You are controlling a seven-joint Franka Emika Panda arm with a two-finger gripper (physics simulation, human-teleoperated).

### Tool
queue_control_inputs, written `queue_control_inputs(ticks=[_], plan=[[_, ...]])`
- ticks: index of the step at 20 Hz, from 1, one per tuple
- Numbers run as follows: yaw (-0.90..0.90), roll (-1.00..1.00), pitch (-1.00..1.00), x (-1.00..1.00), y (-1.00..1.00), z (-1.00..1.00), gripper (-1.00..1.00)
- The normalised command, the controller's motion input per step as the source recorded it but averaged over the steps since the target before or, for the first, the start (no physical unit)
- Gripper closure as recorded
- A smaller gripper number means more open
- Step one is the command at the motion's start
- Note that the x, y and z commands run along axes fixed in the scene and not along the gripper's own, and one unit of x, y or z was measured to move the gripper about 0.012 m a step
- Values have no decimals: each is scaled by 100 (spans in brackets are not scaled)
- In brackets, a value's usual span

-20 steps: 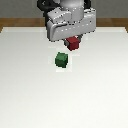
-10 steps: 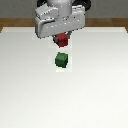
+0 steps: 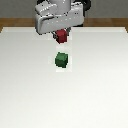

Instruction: Place the red cube on top of the green cube.

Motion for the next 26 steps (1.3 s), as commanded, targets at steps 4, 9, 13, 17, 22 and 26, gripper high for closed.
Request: queue_control_inputs(ticks=[4,9,13,17,22,26], plan=[[0,0,0,0,0,-50,100],[0,0,0,0,0,-80,100],[0,0,0,0,0,-25,-100],[0,0,0,0,0,0,-100],[0,0,0,0,0,0,-100],[0,0,0,0,0,0,-100]])
